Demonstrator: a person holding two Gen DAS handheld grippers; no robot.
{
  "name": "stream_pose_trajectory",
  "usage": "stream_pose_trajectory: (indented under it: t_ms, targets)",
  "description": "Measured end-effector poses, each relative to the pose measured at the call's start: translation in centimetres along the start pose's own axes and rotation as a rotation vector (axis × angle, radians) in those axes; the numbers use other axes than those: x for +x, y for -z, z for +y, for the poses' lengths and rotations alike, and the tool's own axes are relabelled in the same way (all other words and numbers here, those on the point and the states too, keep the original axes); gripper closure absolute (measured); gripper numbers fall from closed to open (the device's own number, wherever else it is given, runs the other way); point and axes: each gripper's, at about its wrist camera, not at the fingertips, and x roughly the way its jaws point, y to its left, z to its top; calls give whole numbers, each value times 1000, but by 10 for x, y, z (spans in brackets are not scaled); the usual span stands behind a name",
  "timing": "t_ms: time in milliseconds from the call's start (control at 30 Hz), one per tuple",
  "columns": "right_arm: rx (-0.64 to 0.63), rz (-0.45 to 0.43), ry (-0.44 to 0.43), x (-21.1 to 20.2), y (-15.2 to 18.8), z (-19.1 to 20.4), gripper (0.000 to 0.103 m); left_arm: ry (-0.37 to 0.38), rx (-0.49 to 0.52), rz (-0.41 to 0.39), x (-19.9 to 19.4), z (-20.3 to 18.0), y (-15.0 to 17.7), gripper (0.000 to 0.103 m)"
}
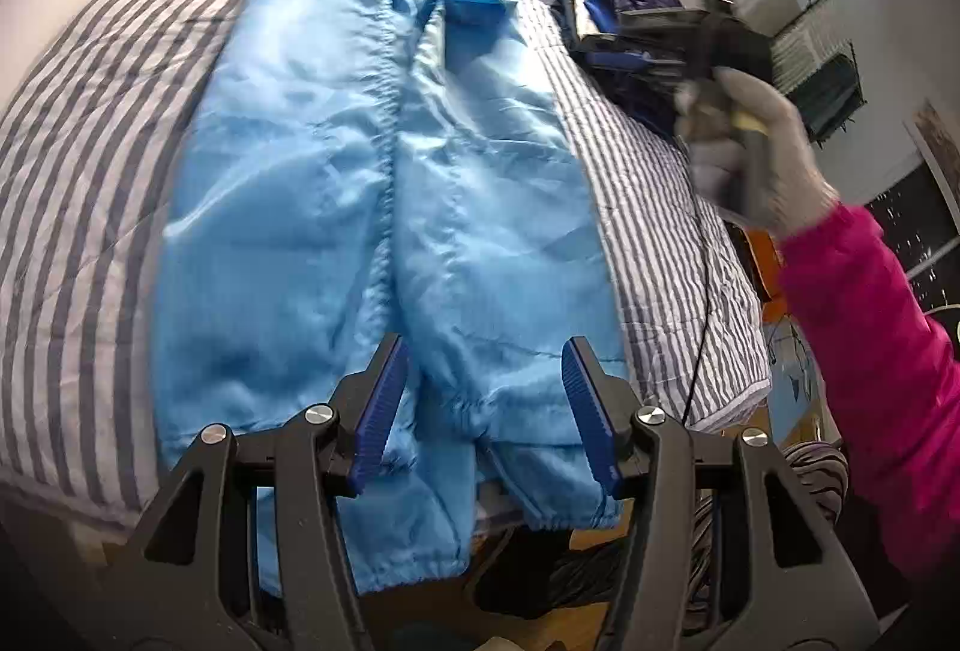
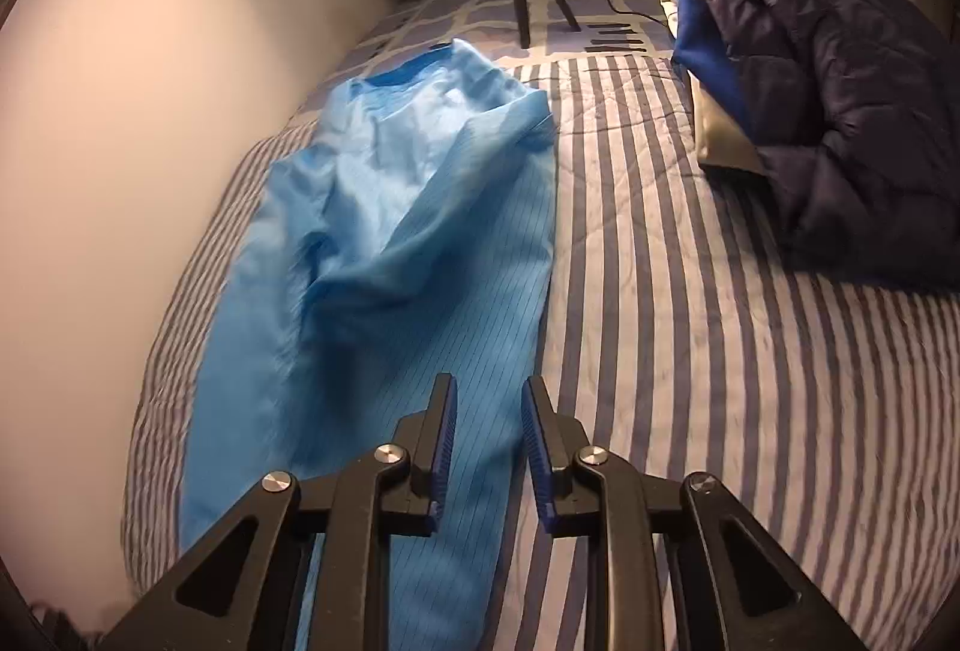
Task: Fold large clothes
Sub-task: 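Move both open tools over the coat's hem cuffs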
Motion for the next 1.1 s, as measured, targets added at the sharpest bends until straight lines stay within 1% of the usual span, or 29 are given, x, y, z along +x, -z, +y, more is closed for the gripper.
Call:
stream_pose_trajectory:
  t_ms: [100,233,333,367,400,467,500,567,633,700,733,800,900,967,1033,1100]
  targets:
    - [-6,2,9,31,-23,3,81,12,12,-5,3,0,-4,48]
    - [-52,-2,33,71,-58,19,81,26,-32,-3,7,13,-12,48]
    - [-88,-10,-7,102,-92,39,81,37,-59,-12,5,22,-16,48]
    - [-105,-1,-24,114,-101,48,81,36,-64,-17,5,24,-17,48]
    - [-127,21,-22,129,-107,58,81,33,-66,-19,5,26,-18,48]
    - [-169,69,9,156,-109,76,81,20,-73,-18,6,30,-18,48]
    - [-200,92,39,169,-107,85,80,18,-80,-15,7,32,-18,48]
    - [-256,80,82,174,-102,96,79,18,-92,-11,7,36,-19,48]
    - [-255,76,52,164,-101,96,80,18,-94,-16,5,38,-20,48]
    - [-186,49,11,137,-99,86,79,15,-93,-32,-2,40,-20,48]
    - [-150,35,-33,117,-95,79,78,16,-93,-37,-4,40,-20,48]
    - [-127,14,-88,76,-81,70,77,10,-91,-59,-12,41,-20,48]
    - [-136,-2,-139,20,-50,64,69,-22,-78,-72,-19,44,-16,48]
    - [-130,-7,-170,-13,-29,59,66,-28,-94,-61,-20,50,-12,48]
    - [-112,3,-198,-43,4,52,63,-27,-118,-46,-20,56,-7,48]
    - [-101,34,-202,-65,41,49,61,-18,-155,-33,-21,64,0,48]
